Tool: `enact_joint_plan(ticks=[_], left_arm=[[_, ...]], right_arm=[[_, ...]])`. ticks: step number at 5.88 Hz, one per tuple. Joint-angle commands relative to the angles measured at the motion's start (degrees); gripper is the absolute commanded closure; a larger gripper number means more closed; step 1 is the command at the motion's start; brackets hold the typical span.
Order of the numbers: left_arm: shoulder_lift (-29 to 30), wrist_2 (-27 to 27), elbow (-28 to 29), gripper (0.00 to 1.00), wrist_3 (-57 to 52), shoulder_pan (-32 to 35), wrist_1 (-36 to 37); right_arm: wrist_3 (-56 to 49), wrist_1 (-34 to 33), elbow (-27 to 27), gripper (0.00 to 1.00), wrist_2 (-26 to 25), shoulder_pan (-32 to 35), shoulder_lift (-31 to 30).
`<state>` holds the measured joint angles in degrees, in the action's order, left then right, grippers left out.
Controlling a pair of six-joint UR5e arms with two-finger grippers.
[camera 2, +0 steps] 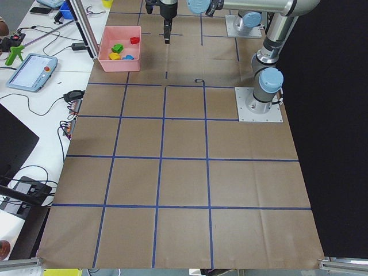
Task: Put all blocks into box
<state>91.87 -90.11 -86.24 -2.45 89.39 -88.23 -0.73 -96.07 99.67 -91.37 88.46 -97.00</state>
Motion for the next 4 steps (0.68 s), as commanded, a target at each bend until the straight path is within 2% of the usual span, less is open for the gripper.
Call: enact_joint_plan(ticks=[1,4], left_arm=[[0.0,0.1,0.0,0.0,0.0,0.1,0.0],[0.0,0.1,-0.1,0.0,0.0,0.1,0.0]], right_arm=[[5.5,0.0,-0.6,0.0,-0.7,-0.1,-0.7],[5.9,0.4,-1.2,0.0,-0.1,0.0,0.1]])
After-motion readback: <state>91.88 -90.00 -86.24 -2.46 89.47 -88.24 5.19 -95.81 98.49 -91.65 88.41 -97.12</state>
